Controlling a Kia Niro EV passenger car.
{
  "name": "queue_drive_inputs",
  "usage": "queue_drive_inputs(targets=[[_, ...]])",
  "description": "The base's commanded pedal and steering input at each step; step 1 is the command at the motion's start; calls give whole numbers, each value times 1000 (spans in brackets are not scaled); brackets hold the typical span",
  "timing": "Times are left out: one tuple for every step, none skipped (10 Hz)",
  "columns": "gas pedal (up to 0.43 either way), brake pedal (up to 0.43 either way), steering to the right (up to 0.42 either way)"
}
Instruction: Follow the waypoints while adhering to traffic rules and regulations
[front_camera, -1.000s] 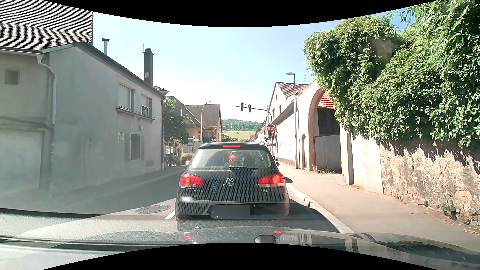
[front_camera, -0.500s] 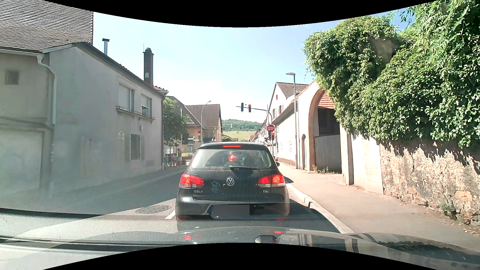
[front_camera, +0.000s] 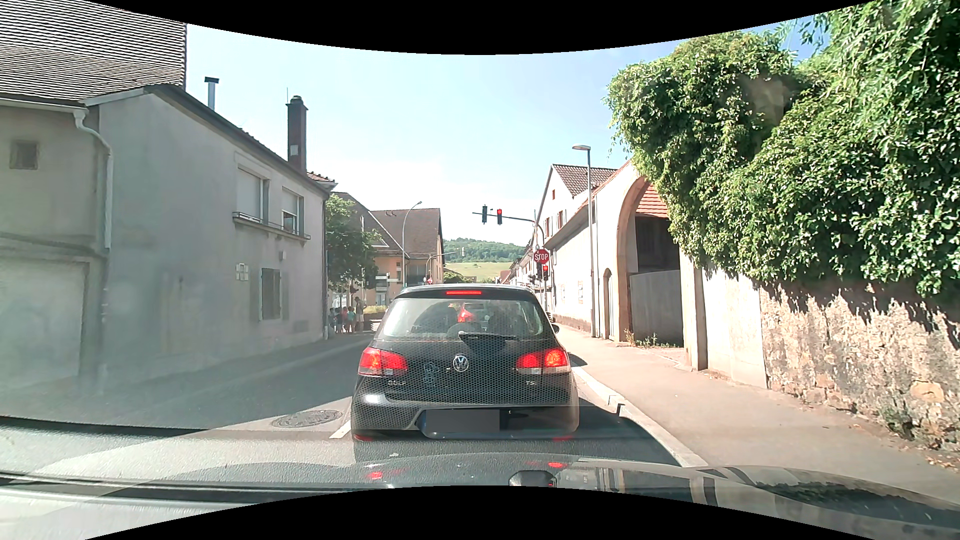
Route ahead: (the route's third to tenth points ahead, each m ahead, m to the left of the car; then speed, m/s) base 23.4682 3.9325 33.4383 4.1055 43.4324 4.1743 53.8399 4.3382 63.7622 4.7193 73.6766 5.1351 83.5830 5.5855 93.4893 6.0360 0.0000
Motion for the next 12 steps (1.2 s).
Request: queue_drive_inputs(targets=[[0, 268, 3], [0, 268, 3], [0, 268, 3], [0, 262, 3], [0, 268, 3], [0, 268, 3], [0, 268, 3], [0, 262, 3], [0, 268, 3], [0, 262, 3], [0, 268, 3], [0, 268, 3]])
